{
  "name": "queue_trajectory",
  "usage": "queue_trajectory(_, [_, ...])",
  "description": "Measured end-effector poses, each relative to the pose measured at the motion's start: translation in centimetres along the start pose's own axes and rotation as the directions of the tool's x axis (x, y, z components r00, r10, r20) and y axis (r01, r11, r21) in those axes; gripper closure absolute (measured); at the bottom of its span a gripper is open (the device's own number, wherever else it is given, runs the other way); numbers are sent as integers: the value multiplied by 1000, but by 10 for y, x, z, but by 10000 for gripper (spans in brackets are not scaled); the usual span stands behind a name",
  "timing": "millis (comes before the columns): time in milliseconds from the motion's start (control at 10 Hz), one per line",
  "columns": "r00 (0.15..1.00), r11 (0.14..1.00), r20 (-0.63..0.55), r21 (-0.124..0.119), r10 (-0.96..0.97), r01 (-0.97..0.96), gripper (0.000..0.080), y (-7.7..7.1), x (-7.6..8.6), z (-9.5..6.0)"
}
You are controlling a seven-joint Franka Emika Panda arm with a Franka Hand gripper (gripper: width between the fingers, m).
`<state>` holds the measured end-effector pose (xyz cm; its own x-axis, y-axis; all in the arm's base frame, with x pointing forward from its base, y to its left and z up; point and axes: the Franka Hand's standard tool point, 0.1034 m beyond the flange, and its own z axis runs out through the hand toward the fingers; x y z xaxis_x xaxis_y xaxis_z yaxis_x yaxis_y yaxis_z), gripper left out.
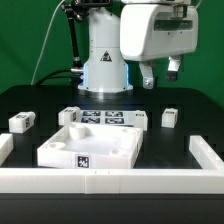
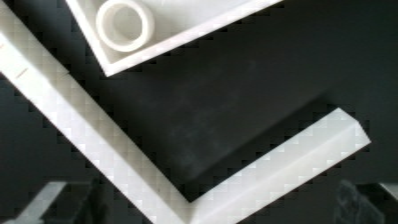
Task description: Assemble one leg
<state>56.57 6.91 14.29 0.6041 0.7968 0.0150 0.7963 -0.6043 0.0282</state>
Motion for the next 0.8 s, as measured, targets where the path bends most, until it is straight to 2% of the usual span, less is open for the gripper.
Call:
queue_trajectory(700, [1000,1000,2,3,2,-2,150,0,-1,2])
queue_trajectory(800, [996,996,3,5,-88,88,150,-2,-9,9])
